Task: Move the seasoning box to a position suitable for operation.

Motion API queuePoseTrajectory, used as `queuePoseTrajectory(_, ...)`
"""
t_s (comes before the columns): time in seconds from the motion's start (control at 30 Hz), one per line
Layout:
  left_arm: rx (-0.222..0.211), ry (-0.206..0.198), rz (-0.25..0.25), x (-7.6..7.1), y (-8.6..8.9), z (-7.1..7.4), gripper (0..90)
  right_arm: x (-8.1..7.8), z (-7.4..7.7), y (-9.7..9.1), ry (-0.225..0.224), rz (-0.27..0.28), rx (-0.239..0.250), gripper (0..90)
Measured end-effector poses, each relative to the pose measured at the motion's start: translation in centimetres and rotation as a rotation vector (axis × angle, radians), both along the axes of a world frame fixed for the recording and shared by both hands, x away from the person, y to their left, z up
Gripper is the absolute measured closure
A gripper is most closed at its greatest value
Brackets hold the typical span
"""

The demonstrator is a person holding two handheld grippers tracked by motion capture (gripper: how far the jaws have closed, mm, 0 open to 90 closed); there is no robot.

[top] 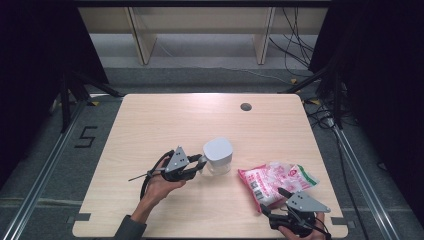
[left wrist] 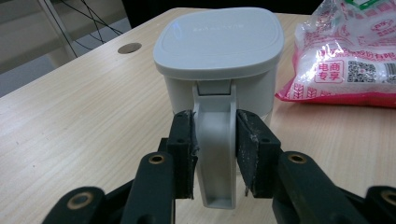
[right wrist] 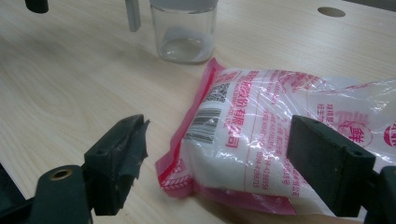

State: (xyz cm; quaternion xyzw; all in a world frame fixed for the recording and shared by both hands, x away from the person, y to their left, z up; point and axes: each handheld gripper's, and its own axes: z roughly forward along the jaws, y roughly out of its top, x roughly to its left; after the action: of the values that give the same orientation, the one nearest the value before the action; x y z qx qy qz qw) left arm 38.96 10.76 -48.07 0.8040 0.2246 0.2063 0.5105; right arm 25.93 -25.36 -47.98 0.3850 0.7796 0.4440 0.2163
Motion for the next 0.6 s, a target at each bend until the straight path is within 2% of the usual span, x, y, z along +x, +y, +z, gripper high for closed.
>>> queuePoseTrajectory(0.1,0.000,0.001,-0.008,0.3,-0.1,0.0,67.7,0.0,0.0,-0.1,0.001,0.000,-0.004,20.9)
queuePoseTrajectory(0.17,-0.033,0.026,0.020,0.8,0.1,-0.3,66.0,-0.1,0.0,0.0,0.012,-0.011,0.003,20.9)
queuePoseTrajectory(0.2,-0.004,0.009,0.025,1.1,0.2,-0.3,65.6,0.1,0.0,-0.1,-0.006,0.011,-0.008,20.9)
queuePoseTrajectory(0.3,-0.001,0.024,0.041,1.3,0.4,-0.6,67.1,0.0,0.0,-0.1,0.003,0.008,-0.001,20.9)
queuePoseTrajectory(0.37,0.014,0.003,0.037,1.6,0.5,-0.6,67.6,0.1,0.0,-0.1,0.000,0.007,-0.002,20.9)
queuePoseTrajectory(0.43,0.001,0.017,0.055,1.6,0.4,-0.7,67.8,0.1,0.0,-0.1,-0.001,0.006,-0.003,20.9)
queuePoseTrajectory(0.47,0.023,-0.005,0.053,1.9,0.4,-0.6,67.8,0.0,0.0,-0.1,-0.001,0.006,-0.003,20.9)
queuePoseTrajectory(0.5,0.008,0.006,0.086,2.0,0.2,-0.8,67.9,0.0,0.0,-0.1,-0.001,0.005,-0.004,20.9)
queuePoseTrajectory(0.6,-0.011,0.011,0.103,2.6,0.1,-1.3,68.2,0.0,0.0,-0.1,-0.004,0.005,-0.007,20.9)
